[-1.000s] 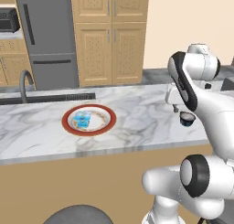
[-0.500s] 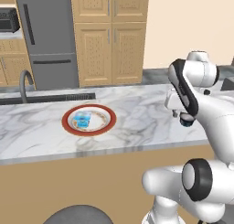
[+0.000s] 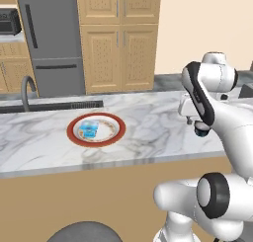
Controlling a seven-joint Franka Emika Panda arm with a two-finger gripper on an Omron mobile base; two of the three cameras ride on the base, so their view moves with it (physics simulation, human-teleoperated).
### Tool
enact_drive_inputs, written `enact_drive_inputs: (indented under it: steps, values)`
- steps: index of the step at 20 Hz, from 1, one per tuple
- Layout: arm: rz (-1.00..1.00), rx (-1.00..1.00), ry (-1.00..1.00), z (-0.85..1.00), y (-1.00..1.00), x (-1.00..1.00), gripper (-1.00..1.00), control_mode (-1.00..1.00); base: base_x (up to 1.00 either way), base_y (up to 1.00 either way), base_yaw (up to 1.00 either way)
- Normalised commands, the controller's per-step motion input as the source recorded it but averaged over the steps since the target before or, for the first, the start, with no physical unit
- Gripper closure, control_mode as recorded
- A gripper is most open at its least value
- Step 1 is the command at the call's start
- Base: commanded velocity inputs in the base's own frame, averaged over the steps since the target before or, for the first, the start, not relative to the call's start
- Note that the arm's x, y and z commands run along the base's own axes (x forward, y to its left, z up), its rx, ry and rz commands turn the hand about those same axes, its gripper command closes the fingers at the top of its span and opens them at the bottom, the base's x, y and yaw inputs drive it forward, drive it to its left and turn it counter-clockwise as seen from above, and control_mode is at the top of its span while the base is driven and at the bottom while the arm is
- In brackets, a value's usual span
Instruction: Place two yogurt containers on each plate.
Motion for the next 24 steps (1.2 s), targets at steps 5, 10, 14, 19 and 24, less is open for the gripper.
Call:
enact_drive_inputs:
  steps: [5,10,14,19,24]
  values:
    - [0.00,-0.02,0.02,0.50,0.00,0.00,-1.00,-1.00,0.00,0.00,0.00]
    - [0.00,-0.03,0.01,0.00,-0.05,-0.02,-1.00,-1.00,0.00,0.00,0.00]
    - [0.00,0.00,0.00,-0.21,0.00,-0.21,-1.00,-1.00,0.00,0.00,0.00]
    - [0.00,0.00,0.00,-0.39,0.00,-0.02,-1.00,-1.00,0.00,0.00,0.00]
    - [0.00,0.00,0.00,-0.36,0.00,0.00,-1.00,-1.00,0.00,0.00,0.00]
